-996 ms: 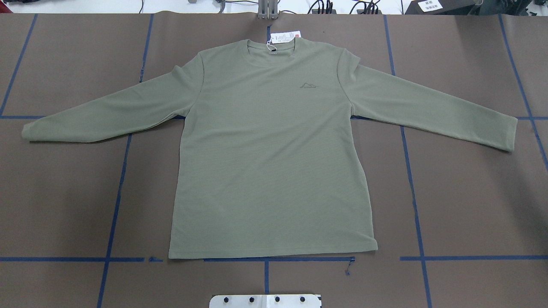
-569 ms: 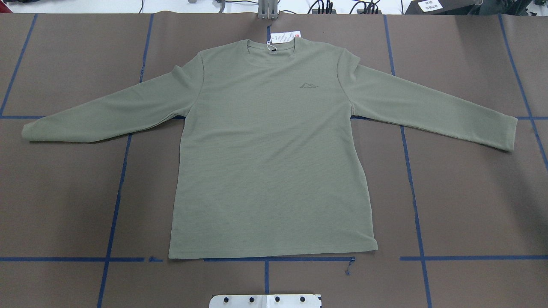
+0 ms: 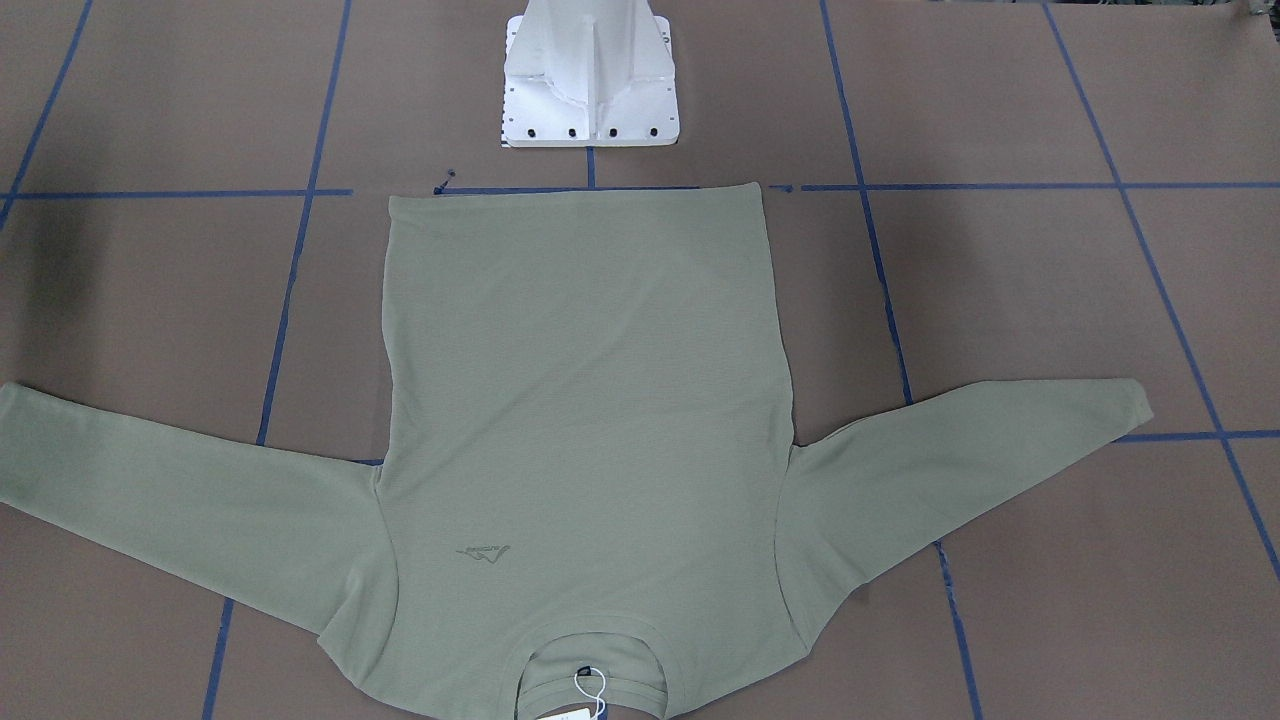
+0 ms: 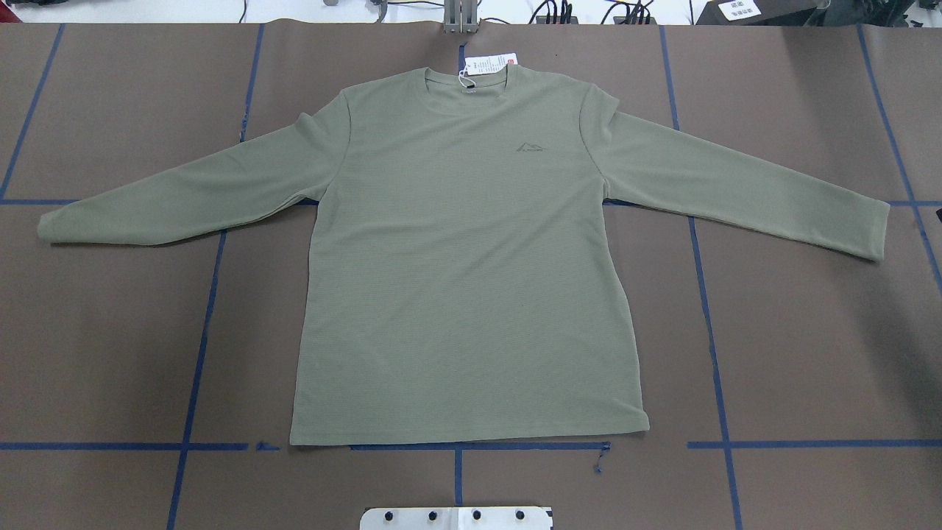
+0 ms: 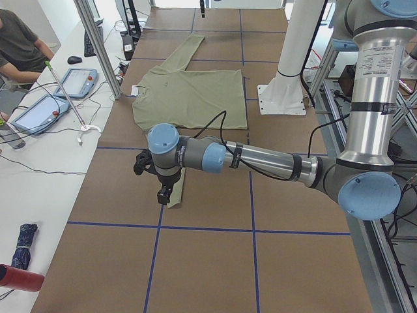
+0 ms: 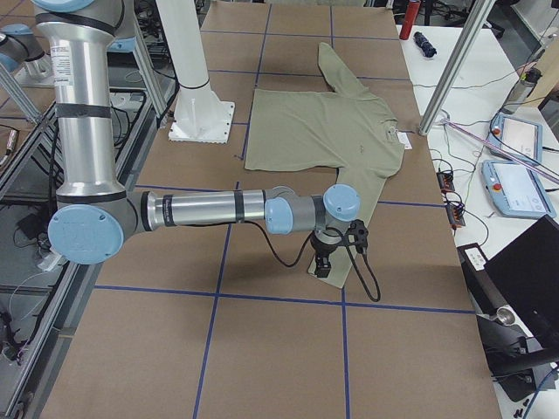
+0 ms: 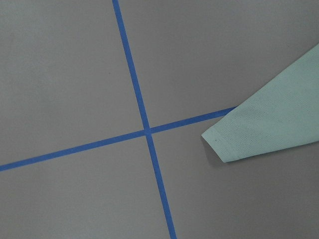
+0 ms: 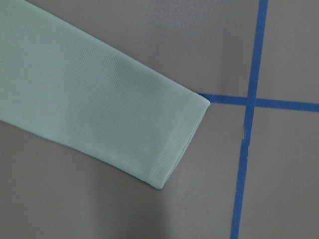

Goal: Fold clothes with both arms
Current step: 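Move the right gripper toward the cuff of the sleeve nearest it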

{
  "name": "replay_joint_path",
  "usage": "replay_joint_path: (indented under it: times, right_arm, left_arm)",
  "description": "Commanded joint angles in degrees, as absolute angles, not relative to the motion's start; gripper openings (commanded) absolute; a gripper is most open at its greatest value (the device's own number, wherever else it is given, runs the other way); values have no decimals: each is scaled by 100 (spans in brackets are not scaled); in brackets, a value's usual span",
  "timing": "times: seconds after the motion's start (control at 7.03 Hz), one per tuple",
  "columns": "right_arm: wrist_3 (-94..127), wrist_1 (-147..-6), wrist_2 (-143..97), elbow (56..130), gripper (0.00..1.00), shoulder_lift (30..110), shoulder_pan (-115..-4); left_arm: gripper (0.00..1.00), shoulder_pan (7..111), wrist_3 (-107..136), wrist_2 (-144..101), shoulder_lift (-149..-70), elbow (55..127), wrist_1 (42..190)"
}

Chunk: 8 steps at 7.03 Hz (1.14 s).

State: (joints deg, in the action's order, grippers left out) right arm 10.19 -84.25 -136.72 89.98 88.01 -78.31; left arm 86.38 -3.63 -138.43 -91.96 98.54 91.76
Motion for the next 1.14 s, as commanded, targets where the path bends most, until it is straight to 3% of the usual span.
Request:
replay_joint_path:
  times: [0.0, 0.43, 1.0]
  right_arm:
    - [2342, -6705, -13658, 7584, 99, 8405, -7594]
    - [3269, -5942, -13597, 6568, 98, 7894, -7418]
    - [3718, -5950, -13422, 6328, 90, 7673, -7190]
  left_arm:
    - [100, 8631, -299, -13966, -9220, 9931, 9281]
    - [100, 8604, -290, -13966, -9211, 9879, 9439]
    - [100, 8604, -308, -13966, -9202, 9888, 9448]
